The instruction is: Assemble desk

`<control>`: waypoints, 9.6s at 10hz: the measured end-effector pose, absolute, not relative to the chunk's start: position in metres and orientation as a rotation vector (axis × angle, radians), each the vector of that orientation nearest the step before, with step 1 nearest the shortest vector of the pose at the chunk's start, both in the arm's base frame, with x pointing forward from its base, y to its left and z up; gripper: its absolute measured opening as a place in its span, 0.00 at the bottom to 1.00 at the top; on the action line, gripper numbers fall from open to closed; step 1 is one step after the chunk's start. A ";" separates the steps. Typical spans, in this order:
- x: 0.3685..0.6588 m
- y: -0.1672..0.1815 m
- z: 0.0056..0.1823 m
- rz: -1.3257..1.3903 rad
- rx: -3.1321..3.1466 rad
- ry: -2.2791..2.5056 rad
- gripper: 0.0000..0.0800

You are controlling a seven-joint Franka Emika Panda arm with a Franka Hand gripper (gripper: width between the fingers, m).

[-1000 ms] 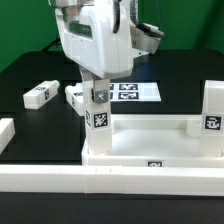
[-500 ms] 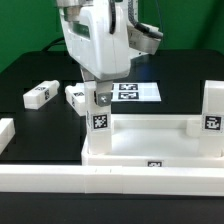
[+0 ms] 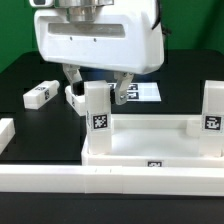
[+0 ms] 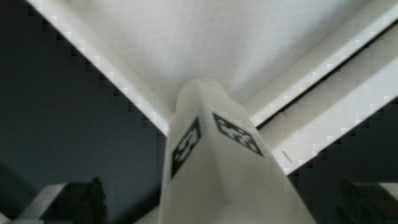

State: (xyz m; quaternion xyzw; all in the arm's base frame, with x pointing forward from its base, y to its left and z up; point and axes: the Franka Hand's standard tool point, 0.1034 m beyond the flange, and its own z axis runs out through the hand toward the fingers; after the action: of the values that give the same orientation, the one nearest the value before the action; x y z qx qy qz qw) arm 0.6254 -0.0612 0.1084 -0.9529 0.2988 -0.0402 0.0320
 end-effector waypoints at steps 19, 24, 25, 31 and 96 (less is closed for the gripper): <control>0.629 -0.059 0.111 -0.113 -3.138 0.084 0.36; 0.628 -0.061 0.111 -0.105 -2.951 0.928 0.36; 0.628 -0.061 0.111 -0.100 -2.892 1.088 0.36; 0.630 -0.057 0.111 -0.072 -2.500 1.780 0.36; 0.555 -0.010 0.087 -0.032 -2.438 1.848 0.81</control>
Offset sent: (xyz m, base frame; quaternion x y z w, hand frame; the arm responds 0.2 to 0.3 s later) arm 0.0104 0.0028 0.0039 -0.0372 -0.0061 -0.2586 0.9653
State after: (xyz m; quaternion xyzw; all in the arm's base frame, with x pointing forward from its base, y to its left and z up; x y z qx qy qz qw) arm 0.5554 -0.0102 0.0868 -0.7963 0.6034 -0.0104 0.0411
